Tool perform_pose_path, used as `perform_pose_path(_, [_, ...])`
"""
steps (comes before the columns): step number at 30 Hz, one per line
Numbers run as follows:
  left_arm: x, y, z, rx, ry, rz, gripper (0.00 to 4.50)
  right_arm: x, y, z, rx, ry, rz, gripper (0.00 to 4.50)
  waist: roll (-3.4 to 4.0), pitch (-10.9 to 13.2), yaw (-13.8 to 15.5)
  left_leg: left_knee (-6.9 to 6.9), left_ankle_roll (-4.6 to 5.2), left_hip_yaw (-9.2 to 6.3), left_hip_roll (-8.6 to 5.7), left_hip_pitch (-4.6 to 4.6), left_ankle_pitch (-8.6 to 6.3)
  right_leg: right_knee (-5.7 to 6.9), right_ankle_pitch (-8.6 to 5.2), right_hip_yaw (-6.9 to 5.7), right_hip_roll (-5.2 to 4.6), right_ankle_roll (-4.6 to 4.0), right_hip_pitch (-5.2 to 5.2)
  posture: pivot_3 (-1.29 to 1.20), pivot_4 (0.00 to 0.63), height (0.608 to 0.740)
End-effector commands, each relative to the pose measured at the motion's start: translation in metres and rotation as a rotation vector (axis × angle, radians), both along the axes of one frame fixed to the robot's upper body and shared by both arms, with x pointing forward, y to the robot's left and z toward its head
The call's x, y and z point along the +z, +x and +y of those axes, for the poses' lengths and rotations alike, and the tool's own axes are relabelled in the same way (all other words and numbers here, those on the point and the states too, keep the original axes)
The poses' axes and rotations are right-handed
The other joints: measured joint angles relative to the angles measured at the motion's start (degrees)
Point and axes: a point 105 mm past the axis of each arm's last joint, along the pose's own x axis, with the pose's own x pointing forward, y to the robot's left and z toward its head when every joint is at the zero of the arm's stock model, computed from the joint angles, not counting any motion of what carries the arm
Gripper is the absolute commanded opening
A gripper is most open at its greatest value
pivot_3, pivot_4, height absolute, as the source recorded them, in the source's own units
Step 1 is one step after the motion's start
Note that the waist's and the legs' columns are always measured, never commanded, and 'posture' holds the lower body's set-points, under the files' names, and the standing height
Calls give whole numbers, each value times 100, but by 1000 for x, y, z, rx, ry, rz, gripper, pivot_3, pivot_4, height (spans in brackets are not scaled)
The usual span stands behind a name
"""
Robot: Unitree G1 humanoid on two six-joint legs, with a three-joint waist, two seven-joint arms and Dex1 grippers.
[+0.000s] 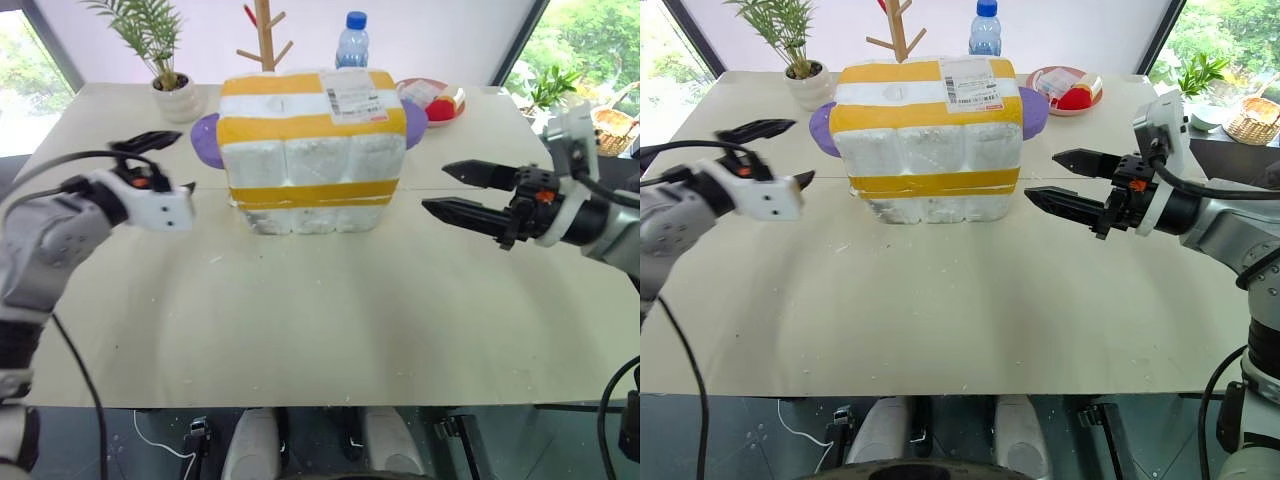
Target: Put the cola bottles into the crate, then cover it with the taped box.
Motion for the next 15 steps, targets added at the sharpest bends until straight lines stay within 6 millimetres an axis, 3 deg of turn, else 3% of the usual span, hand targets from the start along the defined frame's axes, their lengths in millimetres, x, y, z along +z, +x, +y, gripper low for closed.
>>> perform_pose_path(1, [17, -25, 21, -24, -682, 328, 4294, 3, 3, -12, -33, -30, -35, 4500, 0, 0, 9, 2, -1, -2, 0, 0, 0, 2, 0, 0, -1, 0, 1, 0, 150, 740])
perform_pose_path(3, [25, -45, 15, -152, -906, 556, 4294, 0, 8, -16, -39, -47, -33, 4500, -1, 0, 16, 14, -1, -9, 2, -2, 0, 4, 0, -6, 1, 1, 6, 0, 150, 740])
perform_pose_path(7, [27, -49, 29, -130, -915, 669, 4294, 1, 18, -13, -6, -51, -47, 4500, 8, 4, 10, 23, 0, -8, -7, 3, 0, -2, -2, -8, 2, 2, 17, 0, 150, 740])
perform_pose_path(11, [48, -63, 15, -283, -1043, 839, 4294, 1, 25, -7, 43, -65, -55, 4500, 9, 4, 2, 23, 0, -9, -12, 5, 0, 1, -2, -8, 11, 0, 16, 0, 150, 740])
perform_pose_path(15, [53, -67, 10, -300, -1011, 877, 4294, 5, 29, -1, 76, -55, -62, 4500, 9, 4, -1, 21, 2, -9, -12, 0, -2, 0, -2, -7, 13, -1, 12, 0, 150, 740])
